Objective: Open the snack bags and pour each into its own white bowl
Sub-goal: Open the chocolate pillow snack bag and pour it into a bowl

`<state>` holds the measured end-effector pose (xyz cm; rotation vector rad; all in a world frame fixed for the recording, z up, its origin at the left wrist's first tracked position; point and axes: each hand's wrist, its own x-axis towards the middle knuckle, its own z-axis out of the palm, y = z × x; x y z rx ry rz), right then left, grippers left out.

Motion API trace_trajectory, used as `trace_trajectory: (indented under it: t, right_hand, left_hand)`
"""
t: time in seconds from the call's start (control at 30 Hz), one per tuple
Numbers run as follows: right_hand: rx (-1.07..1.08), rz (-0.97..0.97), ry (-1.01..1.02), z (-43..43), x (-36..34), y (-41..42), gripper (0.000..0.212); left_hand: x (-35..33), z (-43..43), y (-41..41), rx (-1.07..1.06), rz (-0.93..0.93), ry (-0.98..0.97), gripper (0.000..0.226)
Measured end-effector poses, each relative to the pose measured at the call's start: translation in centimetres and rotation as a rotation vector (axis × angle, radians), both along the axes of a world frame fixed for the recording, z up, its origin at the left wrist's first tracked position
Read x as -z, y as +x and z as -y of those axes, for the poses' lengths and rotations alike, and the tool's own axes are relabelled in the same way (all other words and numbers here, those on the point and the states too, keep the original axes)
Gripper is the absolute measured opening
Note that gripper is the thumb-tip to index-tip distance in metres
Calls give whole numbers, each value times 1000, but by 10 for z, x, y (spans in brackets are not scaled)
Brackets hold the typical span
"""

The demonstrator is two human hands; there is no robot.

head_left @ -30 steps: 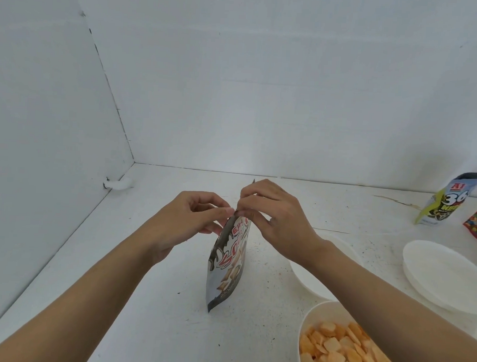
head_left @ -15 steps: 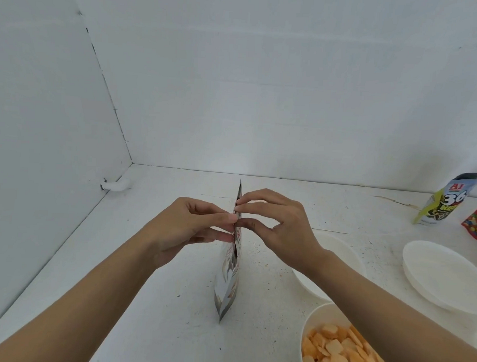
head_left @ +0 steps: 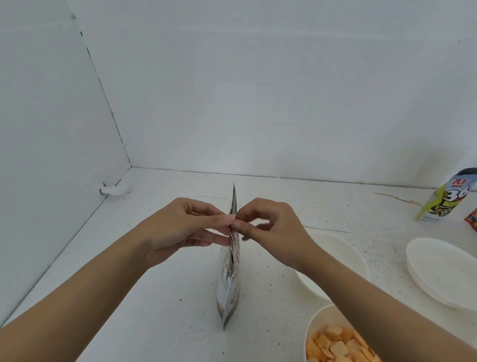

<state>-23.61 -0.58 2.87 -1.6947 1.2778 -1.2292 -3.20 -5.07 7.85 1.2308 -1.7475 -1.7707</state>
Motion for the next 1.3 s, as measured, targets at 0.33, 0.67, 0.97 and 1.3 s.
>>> trace_trajectory:
  t: [0.33, 0.67, 0.97, 1.3]
  right_hand:
    - [-148, 423, 562, 2, -24, 4, 44]
    - [-106, 520, 612, 2, -26, 6, 35]
    - [-59, 429, 546, -6, -34, 5, 29]
    - [-52, 596, 606, -11, -32, 16, 20]
  left_hand:
    - [5, -6, -8, 50, -15, -30, 31]
    - [0, -12, -9, -9, 55, -156, 35]
    - [0, -17, -8, -53, 42, -134, 19]
    - [-2, -21, -7, -43, 75, -136, 14]
